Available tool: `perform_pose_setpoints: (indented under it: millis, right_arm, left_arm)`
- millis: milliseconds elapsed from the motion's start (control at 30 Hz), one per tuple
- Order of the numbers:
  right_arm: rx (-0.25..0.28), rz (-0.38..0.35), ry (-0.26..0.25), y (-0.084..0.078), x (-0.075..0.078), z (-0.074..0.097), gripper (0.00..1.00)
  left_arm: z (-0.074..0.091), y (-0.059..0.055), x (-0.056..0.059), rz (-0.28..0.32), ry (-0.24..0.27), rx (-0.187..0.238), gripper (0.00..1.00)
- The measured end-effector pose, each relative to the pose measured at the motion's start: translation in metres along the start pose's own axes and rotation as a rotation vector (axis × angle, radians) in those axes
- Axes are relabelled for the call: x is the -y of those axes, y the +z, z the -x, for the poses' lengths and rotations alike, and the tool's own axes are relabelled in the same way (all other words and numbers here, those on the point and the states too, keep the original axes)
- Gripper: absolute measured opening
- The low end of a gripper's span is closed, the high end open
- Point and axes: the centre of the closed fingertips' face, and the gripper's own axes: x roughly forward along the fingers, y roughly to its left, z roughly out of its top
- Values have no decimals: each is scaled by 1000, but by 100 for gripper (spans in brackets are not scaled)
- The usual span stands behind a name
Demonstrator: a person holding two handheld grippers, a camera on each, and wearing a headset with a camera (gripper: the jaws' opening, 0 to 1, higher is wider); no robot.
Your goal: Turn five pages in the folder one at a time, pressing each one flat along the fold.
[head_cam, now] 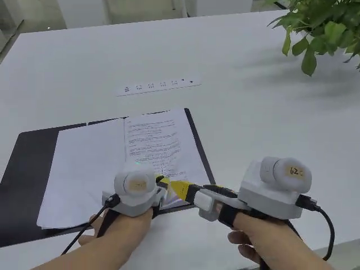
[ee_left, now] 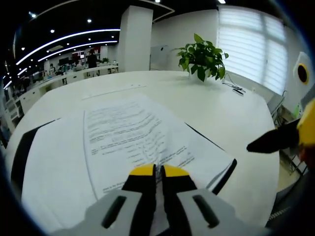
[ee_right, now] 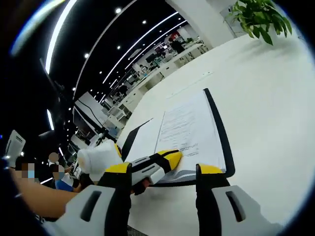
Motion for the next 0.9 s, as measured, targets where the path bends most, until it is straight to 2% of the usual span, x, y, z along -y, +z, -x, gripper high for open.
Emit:
perform_pose_setpoints:
  millis: [33,133,200,333,700,900]
  right_arm:
    - [-21,-41,-5,-5,2,-3,45]
    - [-30,-111,-9,-11,5,-9,39]
    - [-22,-157,-2,-13,7,-15,36]
    - [-16,-294,-2,-18,12,-24,33]
    - [10,-423,-28,-21,28,-39,28]
    - [23,-473,-63,-23,38,-44,18]
  left_arm:
    - [0,0,0,0,-1,0,3]
    - [0,0,0,5,-3,5,3]
    - [0,0,-1,11,-3,9,3]
    - [0,1,-1,14,-2,12,3]
    - [0,1,-1,24,-3,19,3]
    - [0,1,0,25,-4,21,3]
